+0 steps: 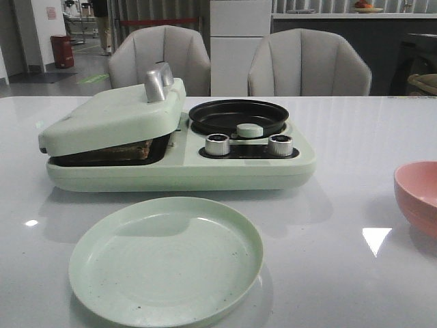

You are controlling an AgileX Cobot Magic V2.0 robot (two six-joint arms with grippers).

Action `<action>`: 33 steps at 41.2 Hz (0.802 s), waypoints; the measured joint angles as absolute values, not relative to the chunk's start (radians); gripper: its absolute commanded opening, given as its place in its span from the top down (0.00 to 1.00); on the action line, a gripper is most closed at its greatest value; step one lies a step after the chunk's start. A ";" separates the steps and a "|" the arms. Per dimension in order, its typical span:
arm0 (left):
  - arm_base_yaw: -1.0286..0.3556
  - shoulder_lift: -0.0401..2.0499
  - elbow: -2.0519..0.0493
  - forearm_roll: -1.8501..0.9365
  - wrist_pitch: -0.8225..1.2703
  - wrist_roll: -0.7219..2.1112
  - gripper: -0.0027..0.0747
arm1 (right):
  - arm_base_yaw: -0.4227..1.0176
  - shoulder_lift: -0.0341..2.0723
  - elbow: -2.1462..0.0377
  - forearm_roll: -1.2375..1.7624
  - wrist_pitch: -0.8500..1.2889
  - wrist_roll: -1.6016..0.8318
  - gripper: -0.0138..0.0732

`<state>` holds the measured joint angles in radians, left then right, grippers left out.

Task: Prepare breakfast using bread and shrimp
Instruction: 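Reach the right gripper to the pink bowl and grip its rim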

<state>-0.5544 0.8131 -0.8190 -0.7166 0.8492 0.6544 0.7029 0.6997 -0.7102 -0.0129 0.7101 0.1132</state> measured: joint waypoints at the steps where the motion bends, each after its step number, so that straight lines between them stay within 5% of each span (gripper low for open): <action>1: -0.554 0.813 -0.819 -0.717 0.849 0.654 0.83 | 0.697 0.702 -0.710 -0.011 0.710 0.116 0.23; 8: -0.554 0.813 -0.819 -0.717 0.849 0.654 0.83 | 0.589 0.784 -0.746 -0.007 0.789 0.146 0.23; 33: -0.554 0.813 -0.819 -0.717 0.849 0.656 0.83 | -0.175 1.314 -0.973 0.011 0.915 0.014 0.23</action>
<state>-0.5544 0.8131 -0.8190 -0.7166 0.8492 0.6561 -0.1752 1.3144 -0.9733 0.0109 0.9153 0.0139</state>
